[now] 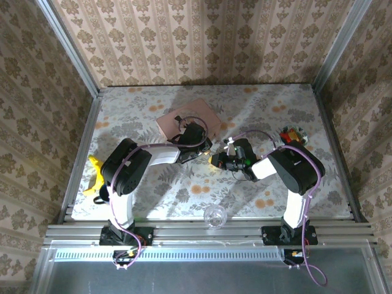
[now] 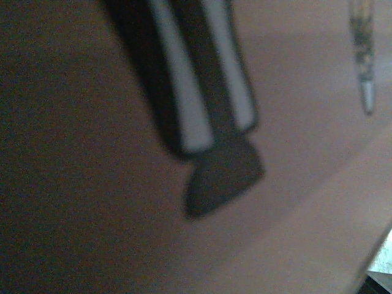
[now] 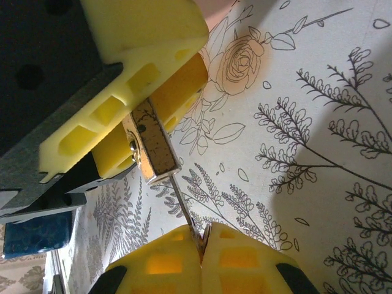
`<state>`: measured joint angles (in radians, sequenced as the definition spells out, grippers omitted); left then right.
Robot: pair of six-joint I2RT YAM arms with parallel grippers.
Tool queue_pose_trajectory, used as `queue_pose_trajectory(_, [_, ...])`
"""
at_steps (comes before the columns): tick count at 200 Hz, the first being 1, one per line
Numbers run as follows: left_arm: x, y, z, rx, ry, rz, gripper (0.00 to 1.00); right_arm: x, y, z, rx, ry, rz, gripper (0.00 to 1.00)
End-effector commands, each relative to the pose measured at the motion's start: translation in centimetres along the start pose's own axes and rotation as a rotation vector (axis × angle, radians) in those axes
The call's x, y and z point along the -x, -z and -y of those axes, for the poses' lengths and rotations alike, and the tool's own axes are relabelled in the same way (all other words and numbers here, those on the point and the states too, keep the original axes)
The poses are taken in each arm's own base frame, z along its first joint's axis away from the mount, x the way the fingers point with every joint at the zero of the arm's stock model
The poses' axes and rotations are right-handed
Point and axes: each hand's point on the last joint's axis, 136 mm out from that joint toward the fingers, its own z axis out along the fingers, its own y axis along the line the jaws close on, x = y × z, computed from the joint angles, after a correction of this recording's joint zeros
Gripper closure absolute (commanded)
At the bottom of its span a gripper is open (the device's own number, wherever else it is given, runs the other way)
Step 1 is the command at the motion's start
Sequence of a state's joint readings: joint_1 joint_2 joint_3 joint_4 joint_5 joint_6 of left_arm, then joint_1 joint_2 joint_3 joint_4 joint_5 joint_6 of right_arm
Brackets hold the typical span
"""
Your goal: Unlock a padlock with a key
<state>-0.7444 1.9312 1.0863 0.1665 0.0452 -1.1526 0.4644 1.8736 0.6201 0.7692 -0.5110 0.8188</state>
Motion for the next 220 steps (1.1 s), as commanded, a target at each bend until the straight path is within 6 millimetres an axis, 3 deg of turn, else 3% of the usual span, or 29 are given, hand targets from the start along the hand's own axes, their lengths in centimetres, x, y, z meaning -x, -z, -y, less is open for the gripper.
queue_pose_trajectory(1, [-1.06,-0.13,1.07,-0.057,0.044,-0.058,1.00,1.51,0.02,-1.92,0.080,0.053,0.039,1.00])
queue_pose_trajectory(220, [-1.96,0.21,0.67,-0.060,0.025,-0.083,1.00,2.04,-0.52,-1.41,0.113,-0.023,-0.007,1.00])
